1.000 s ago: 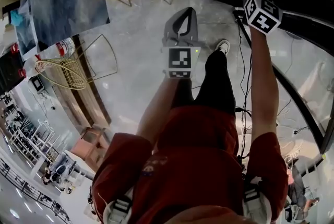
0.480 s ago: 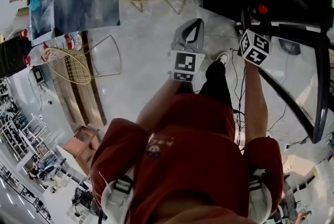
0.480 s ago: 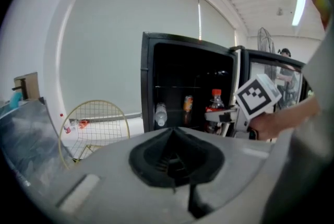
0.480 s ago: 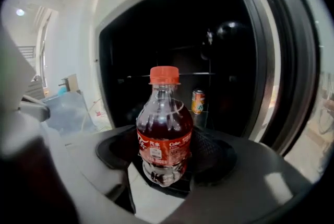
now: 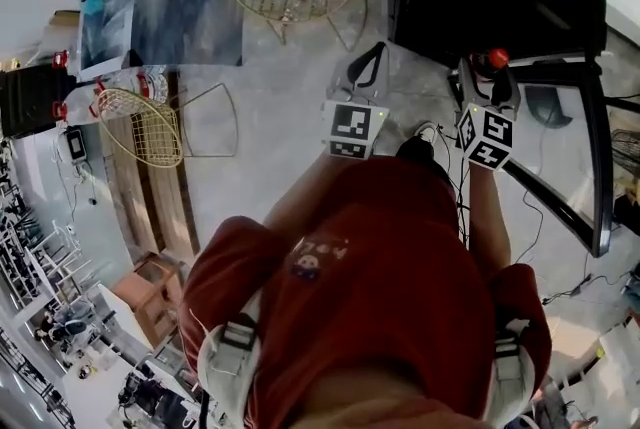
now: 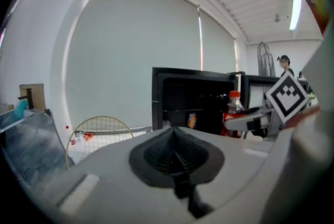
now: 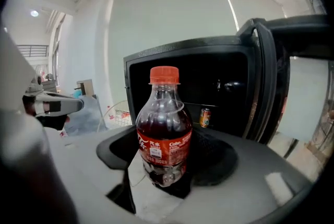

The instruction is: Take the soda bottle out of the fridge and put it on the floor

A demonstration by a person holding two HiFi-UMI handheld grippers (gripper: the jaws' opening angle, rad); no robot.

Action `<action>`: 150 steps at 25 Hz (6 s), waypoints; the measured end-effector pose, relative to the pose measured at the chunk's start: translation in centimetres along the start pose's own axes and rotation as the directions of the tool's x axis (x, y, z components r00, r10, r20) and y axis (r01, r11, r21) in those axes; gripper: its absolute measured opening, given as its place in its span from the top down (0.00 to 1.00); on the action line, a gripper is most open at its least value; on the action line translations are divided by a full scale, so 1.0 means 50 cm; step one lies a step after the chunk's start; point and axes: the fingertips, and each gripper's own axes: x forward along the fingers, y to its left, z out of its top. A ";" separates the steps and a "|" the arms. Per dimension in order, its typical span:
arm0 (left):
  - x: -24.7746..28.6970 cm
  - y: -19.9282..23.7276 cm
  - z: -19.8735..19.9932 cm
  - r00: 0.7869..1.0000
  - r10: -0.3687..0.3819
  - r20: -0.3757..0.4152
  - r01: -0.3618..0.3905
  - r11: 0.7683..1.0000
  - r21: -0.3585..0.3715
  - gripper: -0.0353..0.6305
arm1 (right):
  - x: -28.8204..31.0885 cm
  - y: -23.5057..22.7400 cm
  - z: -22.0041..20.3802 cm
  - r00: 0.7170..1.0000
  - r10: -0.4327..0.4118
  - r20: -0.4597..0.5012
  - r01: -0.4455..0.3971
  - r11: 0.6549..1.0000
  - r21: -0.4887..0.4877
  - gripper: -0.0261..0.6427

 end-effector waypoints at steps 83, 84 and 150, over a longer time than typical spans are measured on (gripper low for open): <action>-0.292 0.139 -0.535 0.922 0.293 -0.253 -0.355 0.899 -0.255 0.95 | -0.019 0.395 -0.456 0.850 0.410 -0.330 -0.455 0.887 -0.072 0.51; -0.274 0.132 -0.551 0.921 0.284 -0.267 -0.354 0.896 -0.267 0.95 | -0.009 0.388 -0.468 0.845 0.411 -0.342 -0.459 0.886 -0.069 0.51; 0.350 0.247 -1.695 0.955 0.289 -0.064 -0.296 0.938 -0.183 0.95 | 0.897 0.337 -1.512 0.788 0.588 -0.182 -0.611 0.716 -0.338 0.51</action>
